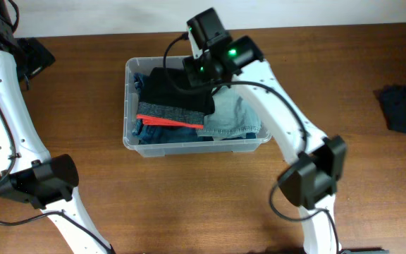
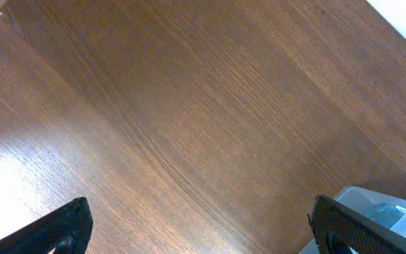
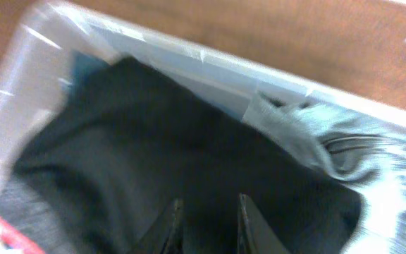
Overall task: Pack container
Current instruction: 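Lower the black garment onto the container's left side and release, then press the black garment down into the container with the right gripper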
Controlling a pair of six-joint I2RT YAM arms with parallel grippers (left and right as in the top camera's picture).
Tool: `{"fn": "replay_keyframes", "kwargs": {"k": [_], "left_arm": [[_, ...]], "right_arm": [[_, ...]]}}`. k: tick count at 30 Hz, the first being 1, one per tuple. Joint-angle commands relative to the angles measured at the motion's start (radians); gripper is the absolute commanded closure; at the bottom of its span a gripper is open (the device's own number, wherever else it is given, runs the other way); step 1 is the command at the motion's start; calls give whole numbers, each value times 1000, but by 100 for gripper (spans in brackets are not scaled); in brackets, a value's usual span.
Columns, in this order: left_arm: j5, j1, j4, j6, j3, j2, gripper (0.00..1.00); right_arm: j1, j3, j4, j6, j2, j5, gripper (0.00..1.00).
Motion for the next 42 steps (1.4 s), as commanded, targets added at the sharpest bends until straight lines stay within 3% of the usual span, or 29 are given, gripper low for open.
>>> {"fn": "replay_keyframes", "kwargs": {"k": [1,14,34,42], "left_arm": [[-4,-1,-1,-5,-6,-16,1],[-4,-1,-1,-5,-6,-16,1],[-4,-1,-1,-5,-6,-16,0],[-4,-1,-1,-5,-6,-16,1]], "right_arm": [[5,-6,-15,16,96,-12,82],[66,-6,-21,39,220,-147,83],[147,223,-178,40,169,78,83],[149,281,-298,41,172,-70,83]]}}
